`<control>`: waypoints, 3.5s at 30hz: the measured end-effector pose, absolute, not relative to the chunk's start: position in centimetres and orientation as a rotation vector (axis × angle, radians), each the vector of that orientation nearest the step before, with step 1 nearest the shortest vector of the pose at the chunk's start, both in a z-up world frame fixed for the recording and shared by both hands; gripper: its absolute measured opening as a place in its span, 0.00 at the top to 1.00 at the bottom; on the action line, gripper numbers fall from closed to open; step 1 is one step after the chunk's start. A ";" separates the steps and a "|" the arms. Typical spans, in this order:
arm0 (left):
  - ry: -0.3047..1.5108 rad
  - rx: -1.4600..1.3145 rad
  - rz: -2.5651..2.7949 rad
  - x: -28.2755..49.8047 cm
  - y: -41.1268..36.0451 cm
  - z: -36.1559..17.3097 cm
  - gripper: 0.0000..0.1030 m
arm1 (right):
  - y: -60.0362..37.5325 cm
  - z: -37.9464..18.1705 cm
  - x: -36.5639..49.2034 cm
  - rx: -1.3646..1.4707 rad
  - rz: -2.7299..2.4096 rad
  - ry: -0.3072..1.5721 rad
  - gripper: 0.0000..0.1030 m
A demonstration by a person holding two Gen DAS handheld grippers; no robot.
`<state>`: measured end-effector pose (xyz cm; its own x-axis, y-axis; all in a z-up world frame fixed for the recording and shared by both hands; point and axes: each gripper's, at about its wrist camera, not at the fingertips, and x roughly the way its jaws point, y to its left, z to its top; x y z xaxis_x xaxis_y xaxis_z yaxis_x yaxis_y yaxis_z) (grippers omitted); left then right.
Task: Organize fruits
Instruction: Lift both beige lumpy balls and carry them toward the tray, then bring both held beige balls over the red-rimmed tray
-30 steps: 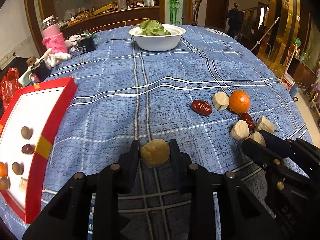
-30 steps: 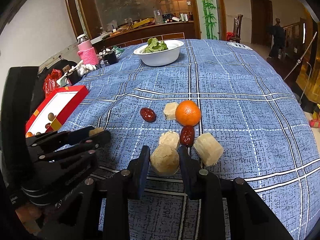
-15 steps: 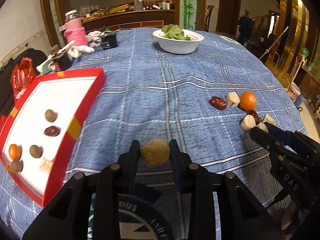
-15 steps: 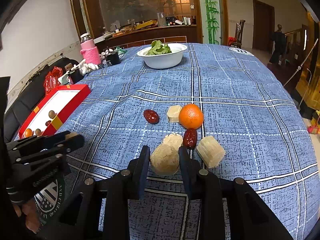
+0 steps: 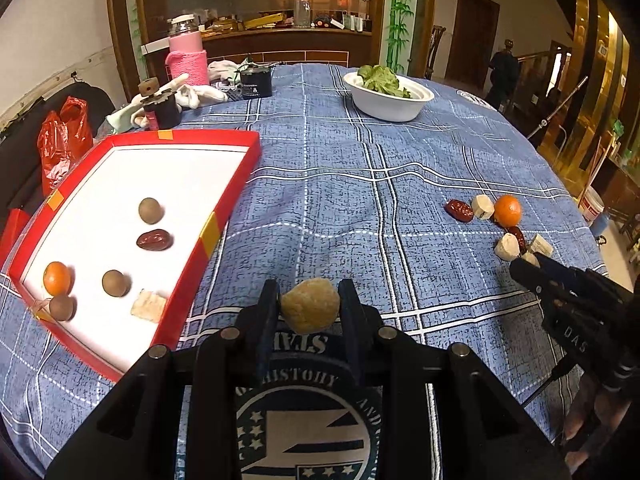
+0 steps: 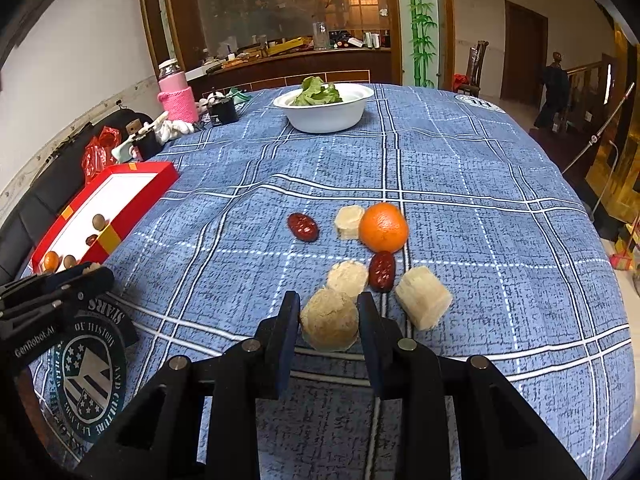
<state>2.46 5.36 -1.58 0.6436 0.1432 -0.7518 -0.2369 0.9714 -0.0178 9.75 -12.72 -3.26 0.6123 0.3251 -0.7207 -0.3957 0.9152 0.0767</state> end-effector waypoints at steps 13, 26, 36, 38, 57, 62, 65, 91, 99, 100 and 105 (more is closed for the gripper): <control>0.849 -0.135 0.177 1.0 5.3 -3.0 0.74 | -11.6 -2.6 6.8 -0.053 0.432 0.795 0.70; 0.812 -0.142 0.184 0.4 5.1 -2.8 0.74 | -9.4 -1.9 5.8 -0.009 0.521 0.735 0.71; 0.797 -0.127 0.229 0.1 4.9 -2.6 0.74 | -9.8 -1.5 5.4 0.002 0.530 0.703 0.71; 0.795 -0.129 0.238 0.0 5.0 -2.6 0.74 | -9.8 -1.5 5.4 0.003 0.530 0.702 0.71; 0.732 -0.098 0.280 -0.6 4.7 -1.7 0.73 | -9.7 -1.6 5.3 -0.003 0.528 0.697 0.71; 0.722 -0.112 0.285 -0.7 4.9 -1.6 0.73 | -9.7 -1.6 5.3 -0.008 0.521 0.699 0.71; 0.720 -0.117 0.287 -0.8 5.0 -1.6 0.73 | -9.7 -1.7 5.4 -0.012 0.514 0.701 0.71; 0.720 -0.147 0.291 -1.1 5.6 -1.7 0.73 | -8.9 -1.9 5.2 -0.072 0.489 0.703 0.70; 0.724 -0.182 0.313 -2.1 7.5 -1.5 0.73 | -7.1 -1.4 4.2 -0.130 0.514 0.711 0.71; 0.724 -0.189 0.320 -2.2 7.9 -1.4 0.73 | -6.7 -1.3 4.2 -0.137 0.518 0.711 0.71; 0.709 -0.207 0.354 -3.0 9.7 -0.6 0.73 | -4.8 -0.9 3.8 -0.165 0.549 0.711 0.71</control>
<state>-3.05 9.69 -0.63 0.7027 0.2465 -0.6674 -0.3856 0.9203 -0.0662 3.78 -4.79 -0.90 0.6236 0.4211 -0.6587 -0.5303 0.8469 0.0393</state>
